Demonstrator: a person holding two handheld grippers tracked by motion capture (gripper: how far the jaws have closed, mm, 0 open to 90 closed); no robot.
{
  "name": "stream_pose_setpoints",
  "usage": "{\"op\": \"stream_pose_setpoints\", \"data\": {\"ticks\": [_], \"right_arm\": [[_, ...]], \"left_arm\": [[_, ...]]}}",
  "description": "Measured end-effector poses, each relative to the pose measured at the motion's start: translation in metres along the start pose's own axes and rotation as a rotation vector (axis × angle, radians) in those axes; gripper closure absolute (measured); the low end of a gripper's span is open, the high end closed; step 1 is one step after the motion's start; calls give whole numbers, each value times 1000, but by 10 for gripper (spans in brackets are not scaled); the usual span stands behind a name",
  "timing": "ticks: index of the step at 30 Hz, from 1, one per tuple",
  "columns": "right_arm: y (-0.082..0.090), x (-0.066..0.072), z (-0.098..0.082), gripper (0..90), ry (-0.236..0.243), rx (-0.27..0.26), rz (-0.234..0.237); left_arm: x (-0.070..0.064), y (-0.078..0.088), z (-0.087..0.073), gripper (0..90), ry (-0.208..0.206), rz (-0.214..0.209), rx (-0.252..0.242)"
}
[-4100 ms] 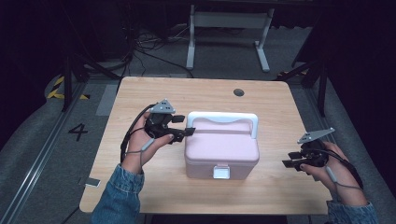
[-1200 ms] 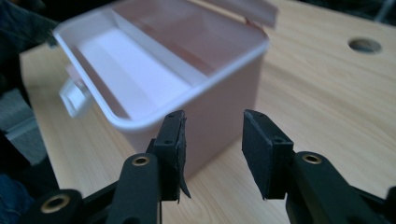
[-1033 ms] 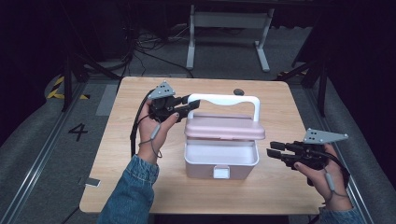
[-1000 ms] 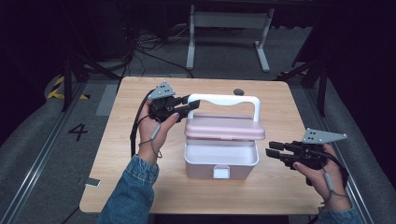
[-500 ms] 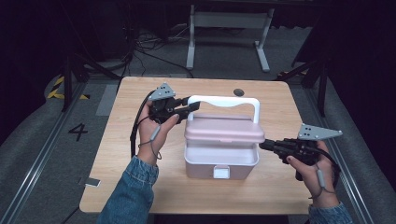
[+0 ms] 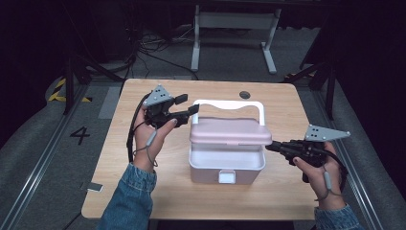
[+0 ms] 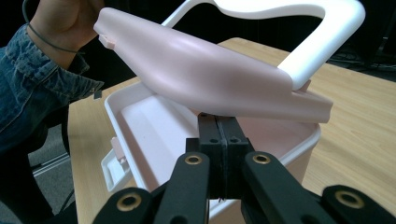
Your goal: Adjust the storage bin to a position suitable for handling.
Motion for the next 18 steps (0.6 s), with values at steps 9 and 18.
{"op": "stream_pose_setpoints", "data": {"ticks": [9, 18], "right_arm": [[0, -3, 9, 900, 8, -29, -4], [-4, -8, 21, 900, 33, -77, 0]], "left_arm": [[19, 21, -13, 383, 19, 66, 60], [18, 32, -26, 337, -35, 110, 151]]}}
Point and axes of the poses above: each handheld gripper's, and its own axes: y roughly backward along the jaws, z roughly out of its top, x roughly to its left, the point moved 1 cm from there along -y, roughly forward along the jaws, and after that the axes turned 6 degrees about z, right-handed, at the moved point
